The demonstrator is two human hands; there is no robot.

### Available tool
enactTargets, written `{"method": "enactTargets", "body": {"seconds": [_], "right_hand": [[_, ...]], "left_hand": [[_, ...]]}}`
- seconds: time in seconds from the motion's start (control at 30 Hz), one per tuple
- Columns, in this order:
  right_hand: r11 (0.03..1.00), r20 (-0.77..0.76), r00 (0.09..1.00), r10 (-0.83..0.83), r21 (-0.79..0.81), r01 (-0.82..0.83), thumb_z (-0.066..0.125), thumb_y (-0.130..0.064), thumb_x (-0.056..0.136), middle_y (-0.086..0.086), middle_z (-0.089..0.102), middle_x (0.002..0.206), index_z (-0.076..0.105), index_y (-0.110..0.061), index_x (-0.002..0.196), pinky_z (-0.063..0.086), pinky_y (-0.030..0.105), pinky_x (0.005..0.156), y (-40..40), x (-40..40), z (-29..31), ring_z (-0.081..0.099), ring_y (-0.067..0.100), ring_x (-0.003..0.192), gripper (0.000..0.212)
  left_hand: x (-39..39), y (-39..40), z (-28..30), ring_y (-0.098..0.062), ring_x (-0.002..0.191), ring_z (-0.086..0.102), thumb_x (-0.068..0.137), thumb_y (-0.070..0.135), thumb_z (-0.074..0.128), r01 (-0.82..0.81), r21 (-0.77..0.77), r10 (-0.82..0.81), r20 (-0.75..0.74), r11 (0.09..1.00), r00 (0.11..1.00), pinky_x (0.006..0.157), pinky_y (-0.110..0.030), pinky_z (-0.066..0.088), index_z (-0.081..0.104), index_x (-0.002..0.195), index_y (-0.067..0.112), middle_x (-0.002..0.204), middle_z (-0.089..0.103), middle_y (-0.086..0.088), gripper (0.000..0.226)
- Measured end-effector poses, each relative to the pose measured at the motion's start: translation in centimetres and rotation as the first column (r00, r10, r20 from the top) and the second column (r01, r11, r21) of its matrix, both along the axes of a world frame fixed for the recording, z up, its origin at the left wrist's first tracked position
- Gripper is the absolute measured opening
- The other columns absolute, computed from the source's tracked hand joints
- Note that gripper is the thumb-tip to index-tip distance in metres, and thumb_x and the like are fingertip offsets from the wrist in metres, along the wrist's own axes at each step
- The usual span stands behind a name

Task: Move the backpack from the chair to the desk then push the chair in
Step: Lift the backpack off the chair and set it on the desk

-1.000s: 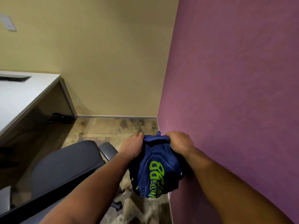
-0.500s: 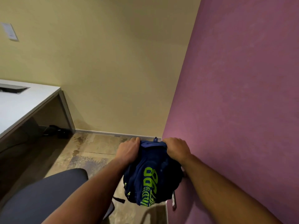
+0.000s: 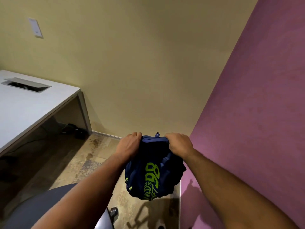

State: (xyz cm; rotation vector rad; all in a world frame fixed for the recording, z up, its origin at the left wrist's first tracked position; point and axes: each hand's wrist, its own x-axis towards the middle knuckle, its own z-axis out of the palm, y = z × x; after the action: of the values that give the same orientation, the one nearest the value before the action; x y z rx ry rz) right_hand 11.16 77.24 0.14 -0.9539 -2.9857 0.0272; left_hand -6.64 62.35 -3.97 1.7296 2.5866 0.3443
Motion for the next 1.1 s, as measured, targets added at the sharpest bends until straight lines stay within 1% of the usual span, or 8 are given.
{"method": "enactTargets", "body": {"seconds": [0.23, 0.4, 0.53, 0.57, 0.73, 0.8, 0.97, 1.1], "right_hand": [[0.993, 0.053, 0.991, 0.119, -0.014, -0.118, 0.047, -0.002, 0.084, 0.006, 0.069, 0.097, 0.062, -0.023, 0.101, 0.041, 0.035, 0.067, 5.9, -10.3, -0.8, 0.064, 0.032, 0.09, 0.031], [0.973, 0.052, 0.972, 0.231, -0.027, -0.23, 0.045, -0.002, 0.085, 0.005, 0.07, 0.099, 0.062, -0.024, 0.101, 0.041, 0.035, 0.07, 11.6, -18.8, -2.6, 0.064, 0.033, 0.093, 0.032], [0.929, 0.033, 0.929, 0.37, -0.003, -0.37, 0.042, 0.002, 0.084, 0.004, 0.071, 0.094, 0.06, -0.025, 0.094, 0.036, 0.041, 0.103, 14.9, -25.6, -3.0, 0.062, 0.032, 0.092, 0.033], [0.915, 0.029, 0.914, 0.404, -0.001, -0.405, 0.043, 0.002, 0.083, 0.003, 0.071, 0.094, 0.06, -0.025, 0.094, 0.035, 0.041, 0.105, 15.6, -27.4, -2.9, 0.062, 0.032, 0.092, 0.033], [0.856, -0.023, 0.857, 0.516, -0.04, -0.516, 0.043, -0.005, 0.084, 0.003, 0.07, 0.095, 0.064, -0.023, 0.1, 0.04, 0.034, 0.072, 17.5, -35.2, -1.5, 0.064, 0.032, 0.092, 0.032], [0.826, -0.054, 0.826, 0.561, -0.032, -0.563, 0.042, -0.005, 0.085, 0.002, 0.07, 0.094, 0.064, -0.023, 0.099, 0.043, 0.035, 0.075, 17.6, -37.9, -1.1, 0.062, 0.032, 0.091, 0.032], [0.756, -0.182, 0.739, 0.648, 0.043, -0.653, 0.046, -0.003, 0.083, 0.003, 0.068, 0.091, 0.061, -0.021, 0.089, 0.028, 0.033, 0.071, 17.9, -44.8, -0.1, 0.056, 0.029, 0.087, 0.024], [0.738, -0.255, 0.716, 0.65, -0.014, -0.675, 0.048, -0.005, 0.084, 0.002, 0.068, 0.092, 0.062, -0.021, 0.092, 0.039, 0.036, 0.07, 17.6, -50.6, 0.0, 0.058, 0.029, 0.088, 0.022]], "left_hand": [[-7.6, 3.5, -0.7, -0.025, 0.07, 0.054, 0.101, 0.009, 0.047, -0.148, 0.006, 0.148, -0.023, 0.989, 0.989, 0.06, -0.033, 0.041, 0.049, 0.108, 0.007, 0.095, 0.045, -0.008, 0.008], [-13.5, 7.1, -1.5, -0.032, 0.082, 0.066, 0.1, 0.012, 0.044, -0.272, -0.044, 0.269, -0.068, 0.961, 0.961, 0.06, -0.041, 0.039, 0.049, 0.108, 0.009, 0.102, 0.055, -0.011, 0.01], [-18.0, 9.0, -1.6, -0.032, 0.087, 0.066, 0.101, 0.016, 0.044, -0.382, -0.057, 0.377, -0.087, 0.922, 0.922, 0.062, -0.044, 0.041, 0.052, 0.112, 0.011, 0.105, 0.056, -0.009, 0.015], [-19.0, 9.4, -1.6, -0.032, 0.089, 0.066, 0.101, 0.016, 0.044, -0.413, -0.047, 0.408, -0.085, 0.909, 0.909, 0.062, -0.044, 0.041, 0.052, 0.112, 0.012, 0.106, 0.056, -0.009, 0.015], [-23.4, 9.8, -0.4, -0.026, 0.101, 0.059, 0.1, 0.023, 0.047, -0.51, 0.008, 0.505, -0.164, 0.86, 0.848, 0.077, -0.039, 0.048, 0.056, 0.113, 0.017, 0.109, 0.061, -0.005, 0.017], [-25.2, 9.7, 0.3, -0.025, 0.101, 0.055, 0.1, 0.023, 0.047, -0.539, 0.017, 0.529, -0.224, 0.842, 0.819, 0.081, -0.038, 0.047, 0.059, 0.111, 0.017, 0.109, 0.064, -0.004, 0.017], [-30.5, 9.7, 2.0, -0.026, 0.103, 0.051, 0.1, 0.018, 0.046, -0.608, 0.042, 0.597, -0.254, 0.793, 0.761, 0.081, -0.038, 0.045, 0.059, 0.108, 0.015, 0.105, 0.066, -0.006, 0.016], [-36.0, 9.2, 2.8, -0.024, 0.101, 0.048, 0.098, 0.02, 0.05, -0.652, 0.081, 0.652, -0.208, 0.754, 0.729, 0.075, -0.036, 0.042, 0.058, 0.106, 0.016, 0.101, 0.067, -0.004, 0.013]]}}
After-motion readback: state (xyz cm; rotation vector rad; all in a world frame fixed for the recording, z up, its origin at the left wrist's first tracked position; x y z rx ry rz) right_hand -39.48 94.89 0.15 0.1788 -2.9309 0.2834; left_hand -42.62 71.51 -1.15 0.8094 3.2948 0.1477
